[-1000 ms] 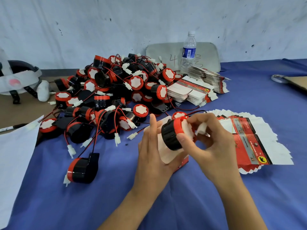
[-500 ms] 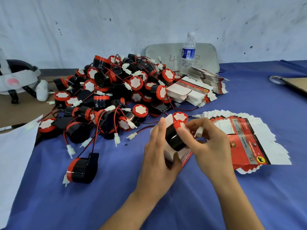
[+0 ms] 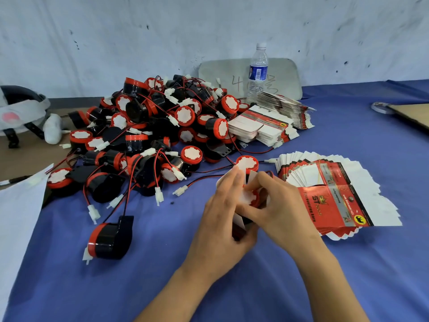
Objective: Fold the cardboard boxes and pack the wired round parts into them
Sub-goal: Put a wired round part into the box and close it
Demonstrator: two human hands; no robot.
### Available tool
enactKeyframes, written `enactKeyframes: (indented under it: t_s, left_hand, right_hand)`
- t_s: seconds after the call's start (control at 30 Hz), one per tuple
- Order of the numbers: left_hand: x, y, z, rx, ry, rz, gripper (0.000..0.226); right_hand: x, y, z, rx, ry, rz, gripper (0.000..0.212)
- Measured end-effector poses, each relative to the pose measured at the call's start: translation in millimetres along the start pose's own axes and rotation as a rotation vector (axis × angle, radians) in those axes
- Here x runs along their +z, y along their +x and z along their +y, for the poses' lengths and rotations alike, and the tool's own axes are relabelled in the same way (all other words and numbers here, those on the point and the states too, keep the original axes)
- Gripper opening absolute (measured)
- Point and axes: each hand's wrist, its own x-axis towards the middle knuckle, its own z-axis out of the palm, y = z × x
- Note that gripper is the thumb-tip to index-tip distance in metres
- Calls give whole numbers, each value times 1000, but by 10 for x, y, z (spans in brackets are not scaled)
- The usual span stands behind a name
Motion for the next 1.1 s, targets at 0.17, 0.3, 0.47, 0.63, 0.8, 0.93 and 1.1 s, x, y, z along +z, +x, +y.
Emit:
enactKeyframes:
  t_s: [0.17, 0.3, 0.47, 0.63, 0.8, 0.93, 1.1]
  left_hand:
    - [-41, 8, 43, -70, 63, -52, 85]
    - [-60, 25, 89, -1, 265, -16, 62]
    - [-79, 45, 139, 9, 479, -80, 29]
    - [-172, 122, 265, -80, 582, -171, 21]
    - [-230, 199, 389, -94, 678, -279, 30]
    - [-295, 325, 467, -121, 767, -468, 43]
    - [-347, 409, 502, -120, 773, -584, 26]
  right_hand:
    - [11, 7, 26, -21, -125, -135, 23]
    - [-38, 16, 36, -5, -206, -168, 11]
    - [-26, 10, 53, 16, -296, -264, 16]
    - [-95, -3, 50, -27, -132, 45, 20]
    - [-112, 16, 73, 39, 42, 245, 18]
    - [-77, 29, 53, -15, 102, 298, 15]
    - [-80, 8, 1, -53, 245, 280, 16]
